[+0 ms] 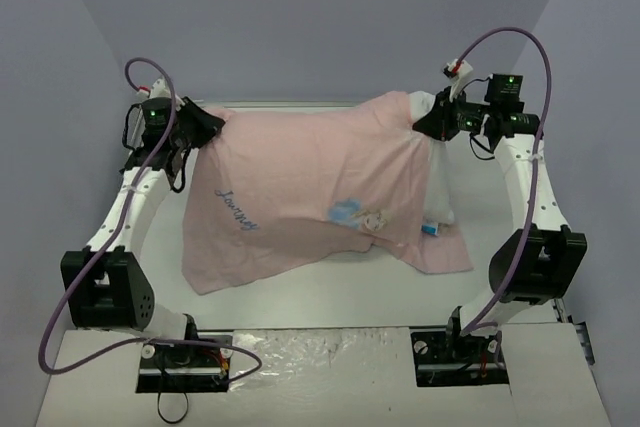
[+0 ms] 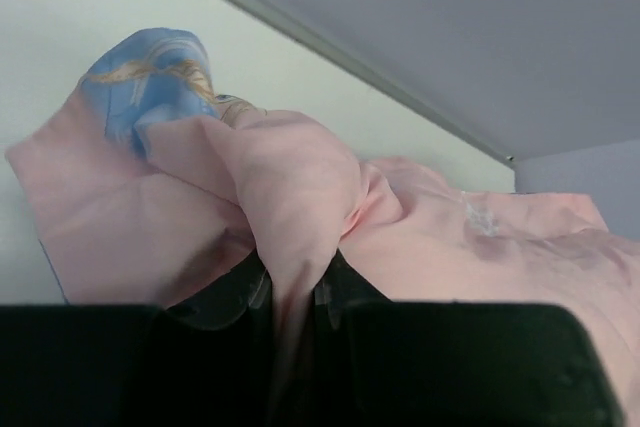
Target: Remove the pillowcase from the pillow
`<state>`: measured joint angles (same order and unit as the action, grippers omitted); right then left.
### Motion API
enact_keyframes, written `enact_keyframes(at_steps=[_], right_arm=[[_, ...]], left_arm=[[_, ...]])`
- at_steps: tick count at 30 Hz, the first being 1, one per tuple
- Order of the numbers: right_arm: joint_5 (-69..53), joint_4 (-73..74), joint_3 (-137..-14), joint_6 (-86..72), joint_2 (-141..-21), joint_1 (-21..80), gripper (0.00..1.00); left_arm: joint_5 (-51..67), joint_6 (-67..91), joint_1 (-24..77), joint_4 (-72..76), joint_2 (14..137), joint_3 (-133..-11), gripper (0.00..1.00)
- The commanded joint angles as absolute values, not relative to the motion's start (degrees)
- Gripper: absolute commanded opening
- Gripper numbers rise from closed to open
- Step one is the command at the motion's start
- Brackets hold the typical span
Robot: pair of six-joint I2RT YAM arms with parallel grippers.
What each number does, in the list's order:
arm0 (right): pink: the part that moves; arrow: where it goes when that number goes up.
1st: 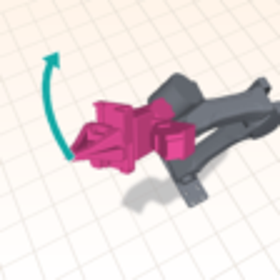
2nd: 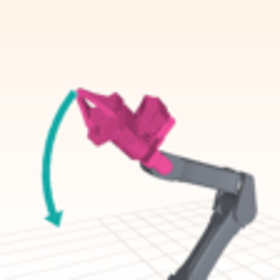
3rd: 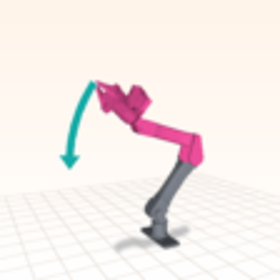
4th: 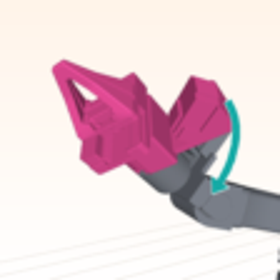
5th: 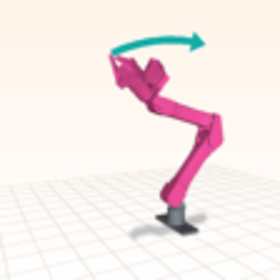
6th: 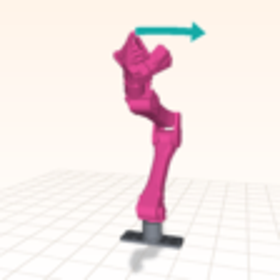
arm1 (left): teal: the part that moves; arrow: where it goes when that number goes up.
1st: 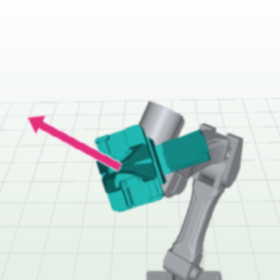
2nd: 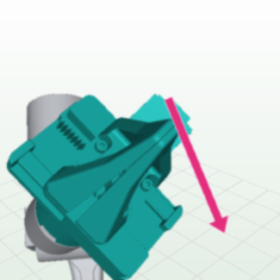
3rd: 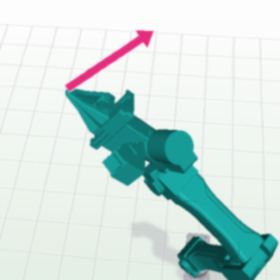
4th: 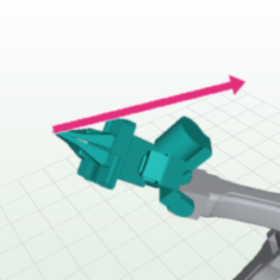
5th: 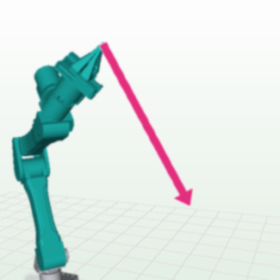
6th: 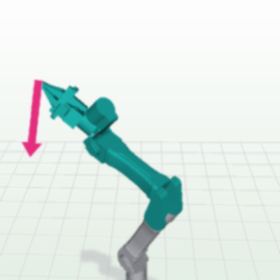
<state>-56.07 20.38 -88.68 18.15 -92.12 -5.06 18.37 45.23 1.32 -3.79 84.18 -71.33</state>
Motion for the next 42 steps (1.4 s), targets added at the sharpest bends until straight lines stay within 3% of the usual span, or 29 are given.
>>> enact_keyframes(at_steps=[1, 9, 13, 15, 16, 17, 21, 27, 32, 42], right_arm=[[-57.7, 18.5, -92.4, 24.9, -85.7, -2.8, 0.00], [-57.2, 18.6, -73.9, 34.3, -74.7, -0.4, 0.00], [-55.5, 21.0, -64.4, 37.5, -70.7, -0.4, 0.10], [-54.8, 21.6, -61.1, 36.9, -68.6, -0.4, 0.26], [-54.7, 21.7, -60.6, 35.6, -68.0, -0.4, 0.42], [-54.7, 21.6, -60.5, 34.5, -67.6, -0.4, 0.48], [-53.5, 20.8, -66.5, 25.5, -69.2, -1.1, 0.67], [-54.8, 16.9, -78.5, 2.8, -76.9, -7.6, 0.84], [-49.7, 16.8, -79.7, -9.5, -81.4, -9.2, 0.88], [-56.4, 16.9, -69.6, -8.6, -79.3, -14.1, 0.92]], left_arm=[[18.7, 45.2, 0.4, 3.9, 76.0, -71.1, 0.02], [8.7, 46.7, -1.7, 7.8, 61.7, -53.0, 0.02], [9.8, 50.4, -1.6, 12.6, 55.5, -41.8, 0.02], [10.9, 51.1, -1.0, 15.0, 51.8, -38.0, 0.02], [11.9, 50.8, -0.7, 15.0, 49.2, -35.4, 0.02], [12.5, 50.5, -0.6, 14.9, 47.8, -34.5, 0.02], [14.7, 48.1, -0.6, 12.7, 40.9, -30.9, 0.02], [14.6, 46.1, -0.6, 8.4, 33.7, -30.0, 0.02], [14.4, 46.1, -0.6, 7.4, 32.4, -30.2, 0.02], [13.4, 45.8, -0.6, 6.1, 31.7, -31.3, 0.02]])
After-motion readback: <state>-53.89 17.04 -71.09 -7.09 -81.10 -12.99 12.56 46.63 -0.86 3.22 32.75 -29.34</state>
